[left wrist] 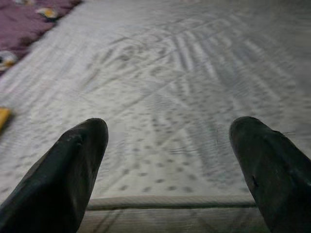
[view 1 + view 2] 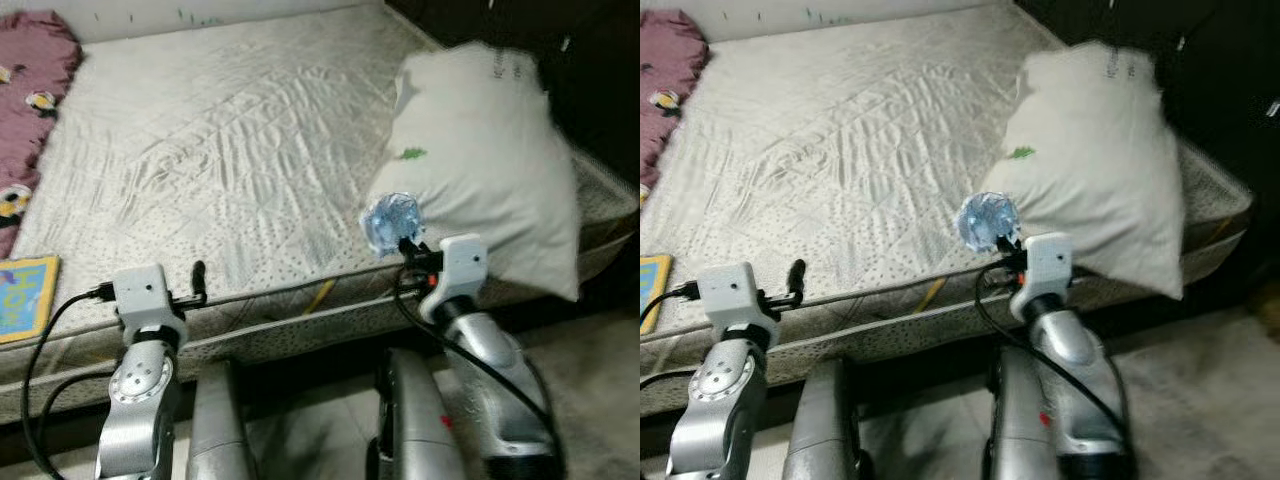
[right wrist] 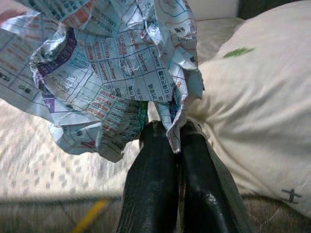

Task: Clean up the room

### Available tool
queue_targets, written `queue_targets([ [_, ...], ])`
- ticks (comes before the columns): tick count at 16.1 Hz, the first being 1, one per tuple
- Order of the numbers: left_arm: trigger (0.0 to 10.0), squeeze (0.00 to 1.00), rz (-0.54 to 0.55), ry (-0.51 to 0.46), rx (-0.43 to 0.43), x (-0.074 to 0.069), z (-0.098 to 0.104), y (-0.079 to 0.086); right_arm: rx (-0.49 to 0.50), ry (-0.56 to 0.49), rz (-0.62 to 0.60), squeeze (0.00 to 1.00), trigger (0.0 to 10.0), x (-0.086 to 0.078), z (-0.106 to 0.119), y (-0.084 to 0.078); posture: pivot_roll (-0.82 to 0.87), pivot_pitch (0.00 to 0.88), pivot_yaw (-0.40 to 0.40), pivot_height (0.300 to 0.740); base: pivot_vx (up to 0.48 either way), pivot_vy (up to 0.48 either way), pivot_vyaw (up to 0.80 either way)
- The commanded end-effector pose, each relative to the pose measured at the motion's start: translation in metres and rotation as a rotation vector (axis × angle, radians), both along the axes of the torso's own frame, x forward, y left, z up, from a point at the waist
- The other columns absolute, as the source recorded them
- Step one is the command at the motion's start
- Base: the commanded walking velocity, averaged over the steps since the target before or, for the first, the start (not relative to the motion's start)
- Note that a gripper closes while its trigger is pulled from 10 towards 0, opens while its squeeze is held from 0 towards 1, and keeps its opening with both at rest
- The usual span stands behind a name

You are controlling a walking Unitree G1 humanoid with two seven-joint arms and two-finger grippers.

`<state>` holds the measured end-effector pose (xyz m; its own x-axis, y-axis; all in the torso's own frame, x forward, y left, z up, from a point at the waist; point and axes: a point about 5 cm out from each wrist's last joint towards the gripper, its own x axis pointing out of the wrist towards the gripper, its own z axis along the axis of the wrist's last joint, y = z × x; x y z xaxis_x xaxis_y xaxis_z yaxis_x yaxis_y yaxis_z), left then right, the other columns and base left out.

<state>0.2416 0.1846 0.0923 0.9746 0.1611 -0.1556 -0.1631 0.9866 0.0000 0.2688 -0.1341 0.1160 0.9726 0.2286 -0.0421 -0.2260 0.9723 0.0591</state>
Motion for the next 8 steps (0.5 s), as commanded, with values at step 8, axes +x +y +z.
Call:
queue_targets([
  [8,10.0,0.0,0.056,0.02,0.003,-0.009,-0.008,0.008,-0.006,0.028,-0.072,0.0,10.0,0.013,-0.003,-0.008,-0.06,0.0,0.022,0.693,0.0,0.0,0.0],
])
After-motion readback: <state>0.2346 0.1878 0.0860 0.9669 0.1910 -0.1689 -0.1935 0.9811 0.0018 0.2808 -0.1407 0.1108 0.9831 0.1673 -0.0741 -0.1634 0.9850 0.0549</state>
